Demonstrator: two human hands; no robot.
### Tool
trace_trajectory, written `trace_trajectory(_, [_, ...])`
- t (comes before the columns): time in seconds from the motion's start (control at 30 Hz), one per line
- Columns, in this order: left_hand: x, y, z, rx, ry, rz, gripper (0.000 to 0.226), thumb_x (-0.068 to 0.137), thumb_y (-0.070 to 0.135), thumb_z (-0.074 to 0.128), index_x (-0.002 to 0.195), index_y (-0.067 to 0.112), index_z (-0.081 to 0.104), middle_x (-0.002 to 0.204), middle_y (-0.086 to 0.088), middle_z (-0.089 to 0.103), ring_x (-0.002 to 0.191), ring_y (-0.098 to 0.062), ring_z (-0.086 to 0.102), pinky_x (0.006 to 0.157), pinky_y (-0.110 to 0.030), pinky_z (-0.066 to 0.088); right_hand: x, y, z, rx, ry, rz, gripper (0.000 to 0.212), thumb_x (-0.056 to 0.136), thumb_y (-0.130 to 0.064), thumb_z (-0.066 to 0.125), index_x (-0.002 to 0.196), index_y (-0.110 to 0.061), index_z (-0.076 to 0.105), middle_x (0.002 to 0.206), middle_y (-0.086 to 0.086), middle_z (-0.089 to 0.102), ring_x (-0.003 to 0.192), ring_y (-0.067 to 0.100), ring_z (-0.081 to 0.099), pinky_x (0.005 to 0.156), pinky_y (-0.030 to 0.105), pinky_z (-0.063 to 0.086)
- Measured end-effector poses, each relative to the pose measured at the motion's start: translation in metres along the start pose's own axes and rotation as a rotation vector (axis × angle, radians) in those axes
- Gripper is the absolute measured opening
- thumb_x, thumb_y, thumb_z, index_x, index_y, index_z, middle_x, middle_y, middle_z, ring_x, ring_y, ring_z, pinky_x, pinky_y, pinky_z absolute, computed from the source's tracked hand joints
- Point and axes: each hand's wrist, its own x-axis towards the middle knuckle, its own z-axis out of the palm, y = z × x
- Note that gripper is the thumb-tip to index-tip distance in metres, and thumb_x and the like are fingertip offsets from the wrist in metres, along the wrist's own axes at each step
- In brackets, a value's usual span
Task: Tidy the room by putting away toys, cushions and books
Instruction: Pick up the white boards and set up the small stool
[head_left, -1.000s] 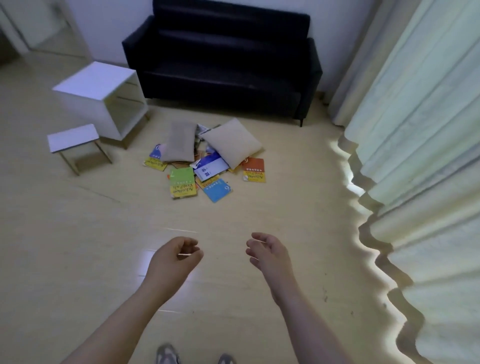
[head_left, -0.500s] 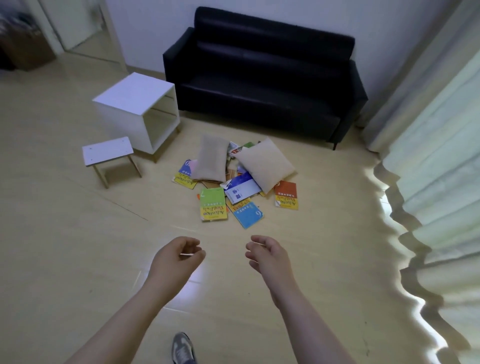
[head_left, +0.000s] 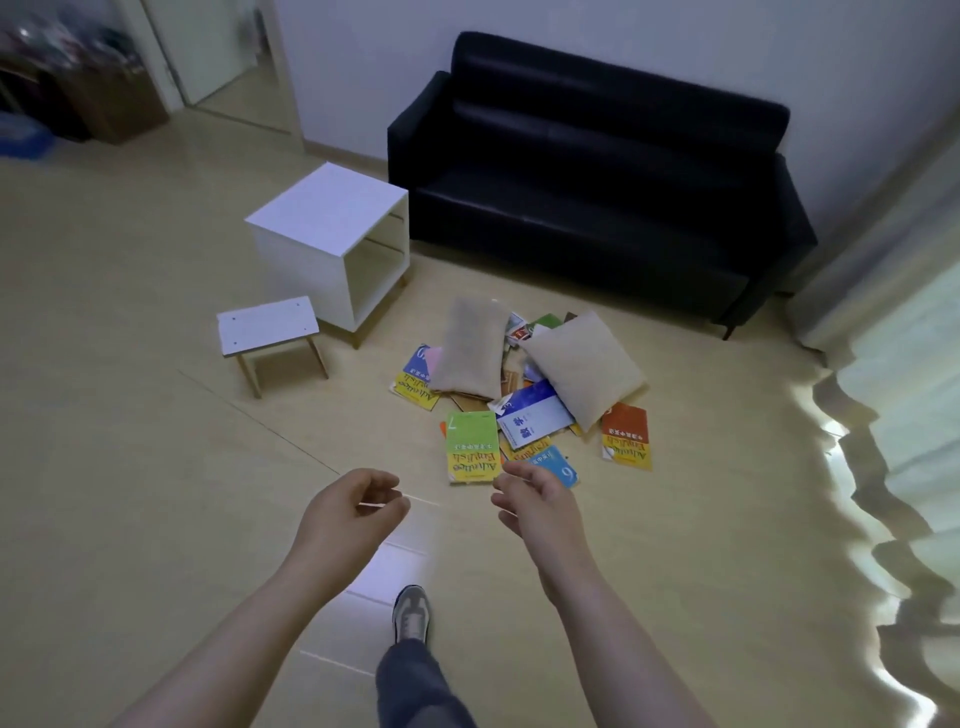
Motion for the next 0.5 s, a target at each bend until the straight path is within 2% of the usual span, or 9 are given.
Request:
trace_trajectory(0.17, [0.071,0.007,-0.03,0.003,0.012,-0.01,0.017,0.085,0.017,0.069,0.102,0.017,0.066,0.088,0.01,0.067,0.083,-0.004,0.063,0.066,-0.014,0.042,0.057,-0.031,0.045,0.012,-0.019,-0.001,0.013,0.091,-0.018,0.06,0.103,-0.021,0.062,0.099,0.005,0.068,0.094,0.017,0.065,0.091,0.036,0.053])
trace_trajectory(0.37, [0.159,0.031,-0.067,0.03,0.033,-0.013,0.016,0.085,0.017,0.069,0.102,0.017,0.067,0.087,0.01,0.068,0.082,-0.004,0.063,0.064,-0.013,0.042,0.127,-0.077,0.097,0.022,-0.014,0.014,0.016,0.091,-0.018,0.06,0.107,-0.019,0.063,0.096,0.003,0.068,0.09,0.013,0.065,0.088,0.033,0.053])
trace_trajectory(0.5, [0.206,0.042,-0.091,0.022,0.039,-0.029,0.017,0.086,0.018,0.068,0.102,0.018,0.066,0.088,0.01,0.067,0.084,-0.003,0.062,0.065,-0.013,0.042,0.166,-0.11,0.131,-0.001,-0.03,0.012,0.01,0.091,-0.019,0.059,0.098,-0.025,0.062,0.095,0.001,0.068,0.09,0.013,0.065,0.089,0.033,0.053])
